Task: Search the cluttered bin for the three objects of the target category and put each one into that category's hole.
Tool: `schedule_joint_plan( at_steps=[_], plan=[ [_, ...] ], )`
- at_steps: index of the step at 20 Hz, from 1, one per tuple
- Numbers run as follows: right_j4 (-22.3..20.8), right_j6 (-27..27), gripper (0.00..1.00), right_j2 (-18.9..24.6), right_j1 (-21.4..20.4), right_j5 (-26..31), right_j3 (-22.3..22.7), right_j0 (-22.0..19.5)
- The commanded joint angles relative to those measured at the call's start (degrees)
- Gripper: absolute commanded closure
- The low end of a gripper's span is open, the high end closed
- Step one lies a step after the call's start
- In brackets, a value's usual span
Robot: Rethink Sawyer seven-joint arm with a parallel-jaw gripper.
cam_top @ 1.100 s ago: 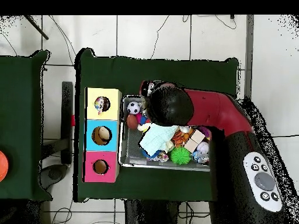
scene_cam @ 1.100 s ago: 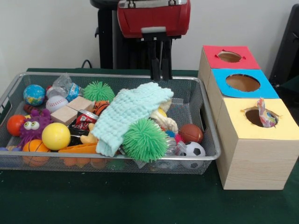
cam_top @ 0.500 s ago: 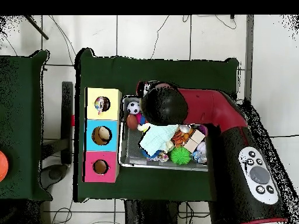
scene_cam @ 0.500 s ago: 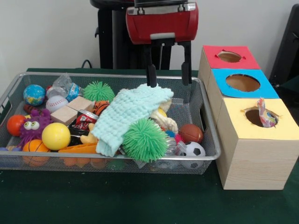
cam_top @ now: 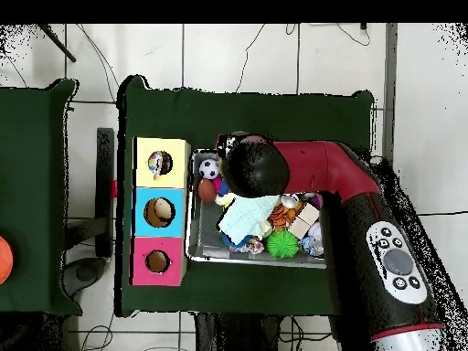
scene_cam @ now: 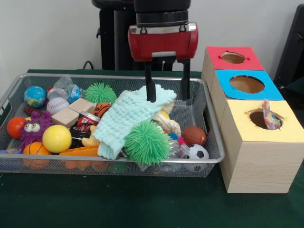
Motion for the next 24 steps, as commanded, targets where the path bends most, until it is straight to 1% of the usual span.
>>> schedule_joint_plan(
  at_steps=[1, 5, 8, 11, 14, 17, 19, 21, 24],
  plan=[
    [-5.87, -19.53, 0.0, 4.64, 2.82, 6.47, -2.11, -4.38],
    [-6.6, -21.48, 0.0, 6.14, 2.21, 8.44, -2.39, -6.55],
    [-7.51, -22.34, 0.0, 7.23, 2.72, 9.06, -3.0, -7.58],
    [-8.38, -22.5, 0.0, 7.92, 3.36, 9.0, -3.11, -8.4],
    [-10.02, -22.3, 0.0, 7.64, 4.4, 7.8, -3.09, -8.38],
    [-11.17, -20.58, 0.0, 7.3, 7.07, 5.03, -2.01, -8.71],
    [-11.52, -19.99, 0.0, 7.4, 7.77, 4.32, -1.57, -8.94],
    [-11.61, -17.75, 0.0, 6.71, 7.36, 4.38, 0.05, -8.34],
    [-11.41, -14.03, 0.0, 6.08, 5.51, 2.77, 4.29, -8.16]
  ],
)
